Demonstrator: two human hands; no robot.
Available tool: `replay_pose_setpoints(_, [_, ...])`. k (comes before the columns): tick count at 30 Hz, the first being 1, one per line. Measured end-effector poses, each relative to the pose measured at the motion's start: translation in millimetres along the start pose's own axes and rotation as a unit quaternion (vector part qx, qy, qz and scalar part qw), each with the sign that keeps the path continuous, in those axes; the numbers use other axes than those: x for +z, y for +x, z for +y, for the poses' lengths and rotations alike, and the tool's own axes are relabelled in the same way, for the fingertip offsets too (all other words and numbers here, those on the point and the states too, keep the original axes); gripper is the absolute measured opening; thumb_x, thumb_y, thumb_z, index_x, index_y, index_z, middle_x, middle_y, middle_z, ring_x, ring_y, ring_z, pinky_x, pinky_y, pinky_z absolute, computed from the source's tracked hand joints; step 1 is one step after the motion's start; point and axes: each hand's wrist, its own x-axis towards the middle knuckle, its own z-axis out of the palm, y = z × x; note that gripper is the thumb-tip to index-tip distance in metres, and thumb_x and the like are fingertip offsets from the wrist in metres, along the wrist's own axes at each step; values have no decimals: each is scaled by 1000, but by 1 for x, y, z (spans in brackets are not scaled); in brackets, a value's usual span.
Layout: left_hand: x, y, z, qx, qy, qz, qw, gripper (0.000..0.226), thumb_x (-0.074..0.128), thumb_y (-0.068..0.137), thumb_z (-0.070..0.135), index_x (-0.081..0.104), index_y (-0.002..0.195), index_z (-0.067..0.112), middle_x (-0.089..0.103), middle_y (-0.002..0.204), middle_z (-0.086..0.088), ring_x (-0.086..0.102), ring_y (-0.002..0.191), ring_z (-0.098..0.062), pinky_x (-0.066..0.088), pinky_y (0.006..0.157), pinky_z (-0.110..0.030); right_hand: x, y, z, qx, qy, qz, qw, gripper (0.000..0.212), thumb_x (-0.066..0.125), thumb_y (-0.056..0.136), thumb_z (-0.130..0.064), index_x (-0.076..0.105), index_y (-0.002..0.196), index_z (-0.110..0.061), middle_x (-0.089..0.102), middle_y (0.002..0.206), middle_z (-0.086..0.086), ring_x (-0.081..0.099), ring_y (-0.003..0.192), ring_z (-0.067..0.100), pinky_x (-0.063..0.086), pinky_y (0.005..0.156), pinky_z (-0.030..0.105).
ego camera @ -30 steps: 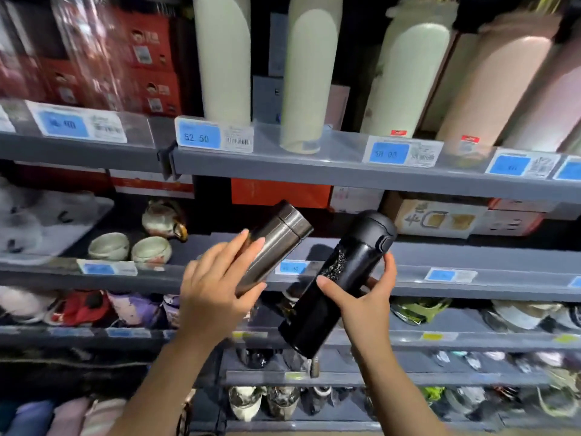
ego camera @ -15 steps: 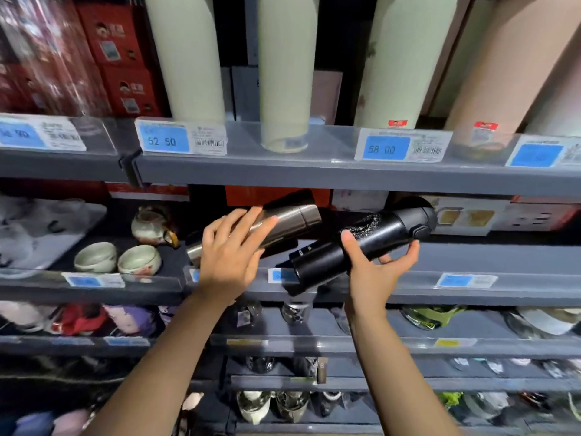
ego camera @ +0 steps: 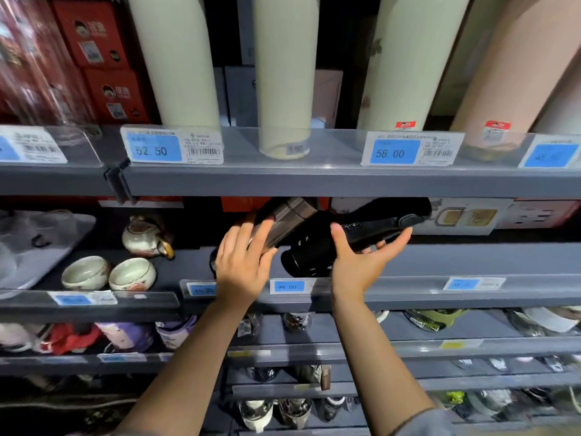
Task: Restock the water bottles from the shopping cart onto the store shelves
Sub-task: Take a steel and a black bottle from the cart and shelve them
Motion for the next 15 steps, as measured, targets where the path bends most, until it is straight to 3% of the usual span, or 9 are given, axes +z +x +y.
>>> replay_pose_setpoints(2, [3, 0, -1, 0, -5, 1, 1000, 41, 67, 88, 17, 53, 124, 6, 58, 94, -15, 51, 82, -29, 45, 74, -39, 1, -3, 6, -30, -21, -8, 999, 113, 83, 73, -20, 4, 152, -31, 20, 152, -12, 19, 139, 3, 22, 112, 19])
replay_pose_setpoints(4, [4, -1, -2, -1, -13, -1, 1000, 43, 67, 88, 17, 51, 126, 7, 58, 94, -16, 52, 82, -31, 46, 75, -40, 3, -5, 10, -54, -51, -23, 997, 112, 82, 74, -22, 2, 152, -29, 13, 155, -14, 11, 134, -7, 15, 109, 13])
replay_pose_setpoints(6, [4, -1, -3, -4, -17, -2, 1000, 44, 67, 88, 18, 49, 127, 9, 58, 95, -16, 53, 83, -32, 47, 75, -41, 6, -4, 13, -75, -83, -37, 993, 111, 81, 75, -26, 1, 152, -29, 13, 152, -18, 10, 133, -9, 17, 108, 16])
replay_pose_setpoints(9, [4, -2, -4, -6, -18, -4, 1000, 45, 67, 88, 19, 47, 128, 11, 57, 95, -16, 53, 84, -32, 48, 76, -41, 10, -6, 15, -107, -133, -52, 984, 106, 78, 77, -30, 2, 152, -29, 13, 157, -4, 11, 132, -11, 22, 106, 23])
replay_pose_setpoints(13, [5, -4, -4, -2, -6, 4, 1000, 45, 67, 89, 21, 49, 129, 12, 58, 101, -19, 55, 90, -33, 51, 80, -42, 12, -10, 18, -155, -183, -50, 969, 100, 75, 79, -34, 6, 151, -26, 17, 156, 9, 20, 143, 17, 26, 107, 27])
replay_pose_setpoints(15, [6, -4, -4, 4, -2, 6, 1000, 44, 66, 89, 21, 49, 130, 14, 58, 104, -19, 55, 91, -32, 51, 80, -42, 14, -12, 20, -170, -208, -54, 962, 98, 75, 79, -37, 10, 152, -21, 19, 156, 10, 24, 143, 23, 31, 107, 35])
